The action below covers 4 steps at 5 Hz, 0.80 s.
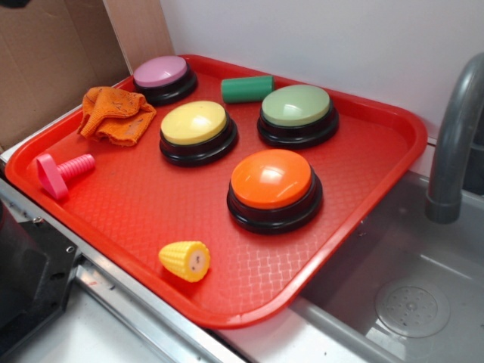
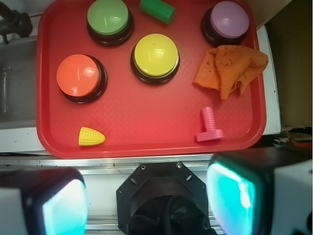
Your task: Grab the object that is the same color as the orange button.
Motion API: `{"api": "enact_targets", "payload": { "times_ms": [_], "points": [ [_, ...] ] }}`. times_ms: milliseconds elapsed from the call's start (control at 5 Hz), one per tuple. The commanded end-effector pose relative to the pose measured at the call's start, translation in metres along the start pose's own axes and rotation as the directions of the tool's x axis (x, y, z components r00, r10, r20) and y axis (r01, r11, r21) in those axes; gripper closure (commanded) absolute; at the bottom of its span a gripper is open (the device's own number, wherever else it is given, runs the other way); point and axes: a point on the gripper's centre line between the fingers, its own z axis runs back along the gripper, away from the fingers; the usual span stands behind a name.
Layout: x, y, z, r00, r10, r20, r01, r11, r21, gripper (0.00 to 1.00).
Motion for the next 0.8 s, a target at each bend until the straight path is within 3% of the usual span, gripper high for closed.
{"api": "enact_targets", "payload": {
  "times_ms": [0,200,400,600],
  "points": [
    [0.0,0.0,0.0,1.0,0.0,0.0,0.0,1.0,0.0,0.0],
    [0.007,0.023,-0.016,0.989,0.145,0.022,-0.143,0.988,-0.054,0.0],
    [0.016,0.051,-0.035,0.946,0.318,0.052,-0.317,0.948,-0.035,0.0],
    [0.023,0.088,-0.06,0.86,0.499,0.112,-0.502,0.865,0.005,0.0]
  ]
}}
